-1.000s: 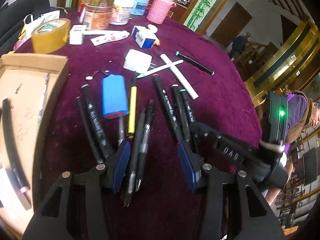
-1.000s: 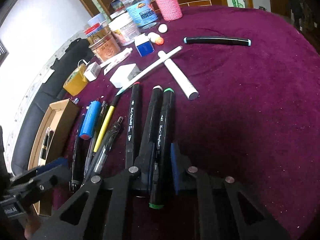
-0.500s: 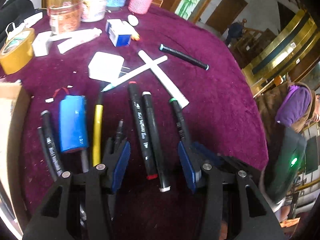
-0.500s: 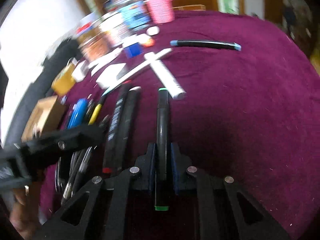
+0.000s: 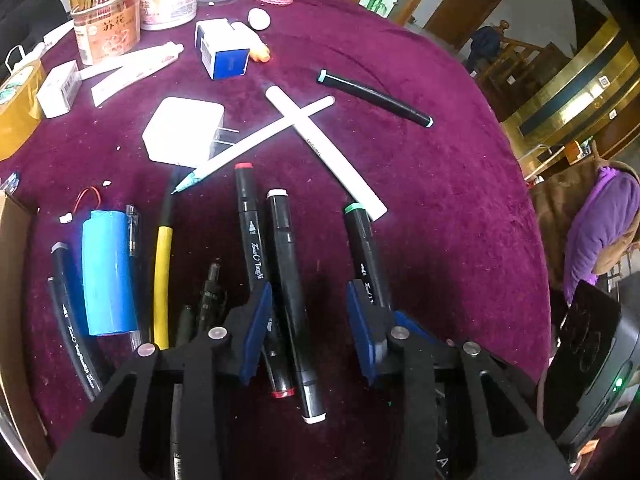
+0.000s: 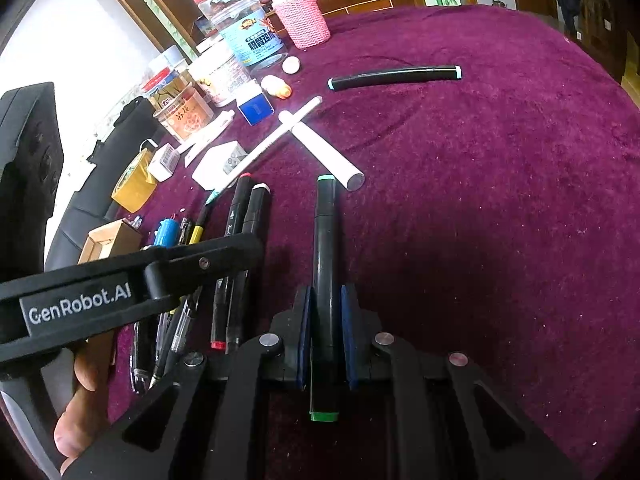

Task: Organize rigid objects
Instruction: 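Grasp the white-capped black marker with the left tool while the right tool grasps the green-capped marker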

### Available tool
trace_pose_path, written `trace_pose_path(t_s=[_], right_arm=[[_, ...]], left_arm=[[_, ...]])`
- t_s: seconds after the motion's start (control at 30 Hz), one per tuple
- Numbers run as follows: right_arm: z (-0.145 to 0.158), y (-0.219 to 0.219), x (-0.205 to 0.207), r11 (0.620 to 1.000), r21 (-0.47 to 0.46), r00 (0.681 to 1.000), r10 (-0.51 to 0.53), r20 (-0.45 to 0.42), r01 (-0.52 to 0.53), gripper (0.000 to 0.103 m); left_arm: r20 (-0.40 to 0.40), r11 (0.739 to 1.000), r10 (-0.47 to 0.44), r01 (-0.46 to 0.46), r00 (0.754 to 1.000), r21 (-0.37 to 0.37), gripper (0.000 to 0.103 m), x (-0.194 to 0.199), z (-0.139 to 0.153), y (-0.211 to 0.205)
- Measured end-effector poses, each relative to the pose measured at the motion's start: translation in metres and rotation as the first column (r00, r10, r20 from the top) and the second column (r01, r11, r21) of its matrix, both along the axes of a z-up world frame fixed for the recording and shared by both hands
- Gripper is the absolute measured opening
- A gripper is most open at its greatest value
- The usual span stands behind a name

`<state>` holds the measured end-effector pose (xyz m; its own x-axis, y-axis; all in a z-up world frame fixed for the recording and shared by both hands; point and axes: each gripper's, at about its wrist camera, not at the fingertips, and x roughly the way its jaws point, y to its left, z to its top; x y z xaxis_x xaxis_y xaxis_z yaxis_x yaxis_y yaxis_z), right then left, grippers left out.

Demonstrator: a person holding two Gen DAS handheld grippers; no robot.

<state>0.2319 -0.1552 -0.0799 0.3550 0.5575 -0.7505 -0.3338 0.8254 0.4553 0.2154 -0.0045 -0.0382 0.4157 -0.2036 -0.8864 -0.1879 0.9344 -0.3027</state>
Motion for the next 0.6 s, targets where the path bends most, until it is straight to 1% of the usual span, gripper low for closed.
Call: trace_pose_path(t_s=[0.07,0.1,0.23,0.3,0.33,0.43,0.47,0.53,0.6], right_arm=[[0.0,0.0,0.0,1.0,0.002,1.0,-0.001,-0.001,0.001,0.013],[0.0,0.0,0.0,1.0,0.004,1.0,-0.002,-0.002,0.002,0.013],[-0.001,-0.002,0.0,1.0,0.018,1.0,-0.005,-0.012,0.005,0.013],[-0.001,-0.003,0.0,1.0,0.02,1.0,-0.005,-0.012,0.005,0.013],[-0.001,-0.002,0.0,1.0,0.02,1.0,-0.005,-0.012,0.006,0.013],[-0.001,-0.004,0.0,1.0,0.028,1.0,-0.008,-0.015,0.009,0.013],[-0.001,-0.005,0.0,0.999,0.031,1.0,-0.01,-0.016,0.01,0.013],[-0.001,-0.005,0.001,0.999,0.036,1.0,-0.009,-0.02,0.01,0.013],[-0.001,-0.005,0.001,0.999,0.035,1.0,-0.005,-0.021,0.005,0.013]], left_arm=[[-0.011,1.0,0.001,-0.001,1.0,-0.026,0.036,0.002,0.0,0.001],[-0.014,1.0,-0.001,0.001,1.0,-0.025,0.036,0.004,-0.001,0.0],[-0.02,1.0,-0.01,0.01,1.0,0.021,0.034,0.005,0.0,-0.006],[-0.03,0.999,-0.01,0.011,1.0,0.051,0.026,0.008,0.0,-0.009],[-0.048,0.998,-0.009,0.012,0.999,0.054,0.025,0.01,-0.002,-0.01],[-0.093,0.999,-0.001,0.006,0.996,0.045,0.024,0.012,-0.009,-0.008],[-0.095,0.999,0.004,0.0,0.995,0.045,0.024,0.012,-0.01,-0.007],[-0.122,0.997,0.004,0.005,0.992,0.071,0.024,0.016,-0.016,-0.008],[-0.124,0.994,-0.009,0.022,0.992,0.105,0.024,0.017,-0.017,-0.013]])
